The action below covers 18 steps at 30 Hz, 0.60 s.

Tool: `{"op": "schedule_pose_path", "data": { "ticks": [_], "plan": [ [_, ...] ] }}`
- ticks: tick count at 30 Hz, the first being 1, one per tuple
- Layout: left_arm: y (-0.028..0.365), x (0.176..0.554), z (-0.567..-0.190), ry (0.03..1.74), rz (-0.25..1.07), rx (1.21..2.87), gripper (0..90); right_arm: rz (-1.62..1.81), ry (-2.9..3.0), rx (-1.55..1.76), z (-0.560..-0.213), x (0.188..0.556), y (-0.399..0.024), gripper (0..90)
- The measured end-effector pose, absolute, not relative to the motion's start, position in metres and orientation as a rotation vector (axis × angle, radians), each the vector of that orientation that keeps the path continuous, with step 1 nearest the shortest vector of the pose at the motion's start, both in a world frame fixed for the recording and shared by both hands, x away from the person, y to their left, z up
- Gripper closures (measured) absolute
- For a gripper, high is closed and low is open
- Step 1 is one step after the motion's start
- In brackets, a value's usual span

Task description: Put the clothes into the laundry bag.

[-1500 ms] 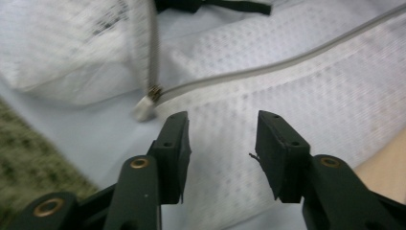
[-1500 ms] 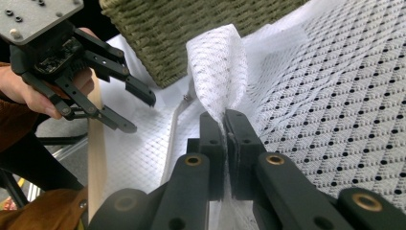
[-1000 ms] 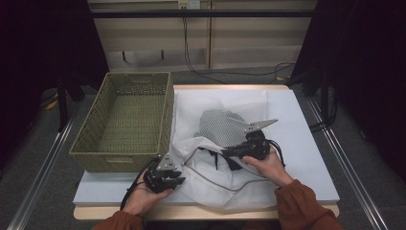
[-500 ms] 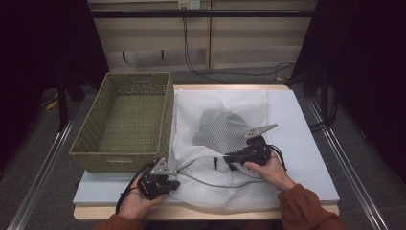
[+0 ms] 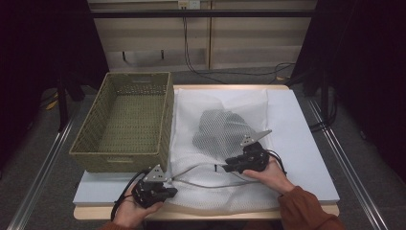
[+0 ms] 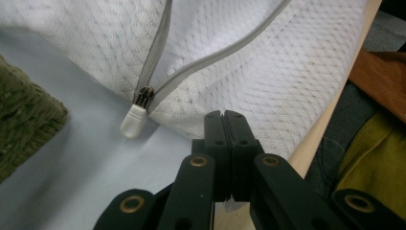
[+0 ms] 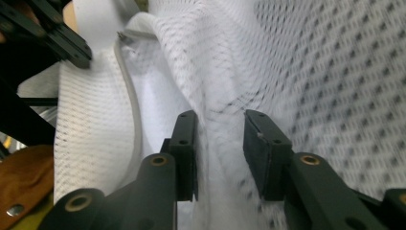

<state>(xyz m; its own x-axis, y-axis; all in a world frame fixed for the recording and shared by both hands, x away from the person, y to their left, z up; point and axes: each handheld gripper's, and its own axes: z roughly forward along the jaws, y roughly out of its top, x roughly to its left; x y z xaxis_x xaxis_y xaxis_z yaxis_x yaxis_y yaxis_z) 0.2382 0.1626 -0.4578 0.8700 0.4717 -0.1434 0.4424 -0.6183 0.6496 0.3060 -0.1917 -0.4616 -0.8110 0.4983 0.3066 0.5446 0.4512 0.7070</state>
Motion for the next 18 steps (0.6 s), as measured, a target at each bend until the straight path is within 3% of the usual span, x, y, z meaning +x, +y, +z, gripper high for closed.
{"op": "schedule_pose_path", "data": {
  "ticks": [5, 9, 16, 17, 18],
  "plan": [
    [0.163, 0.237, -0.463, 0.670, 0.036, 2.348, 88.4, -1.301, -2.631, -0.977, -0.464, 0.298, -0.200, 60.7],
    [0.164, 0.237, -0.465, 0.680, 0.015, 2.359, 88.5, -1.310, -2.631, -0.952, -0.461, 0.291, -0.198, 61.5],
    [0.176, 0.234, -0.460, 0.731, 0.051, 2.296, 84.0, -1.248, -2.636, -0.937, -0.469, 0.287, -0.196, 77.5],
    [0.178, 0.235, -0.459, 0.746, 0.057, 2.266, 75.6, -1.233, -2.633, -0.924, -0.471, 0.287, -0.194, 81.4],
    [0.179, 0.236, -0.458, 0.754, 0.072, 2.259, 75.6, -1.233, -2.633, -0.924, -0.471, 0.287, -0.194, 81.4]
  ]
}}
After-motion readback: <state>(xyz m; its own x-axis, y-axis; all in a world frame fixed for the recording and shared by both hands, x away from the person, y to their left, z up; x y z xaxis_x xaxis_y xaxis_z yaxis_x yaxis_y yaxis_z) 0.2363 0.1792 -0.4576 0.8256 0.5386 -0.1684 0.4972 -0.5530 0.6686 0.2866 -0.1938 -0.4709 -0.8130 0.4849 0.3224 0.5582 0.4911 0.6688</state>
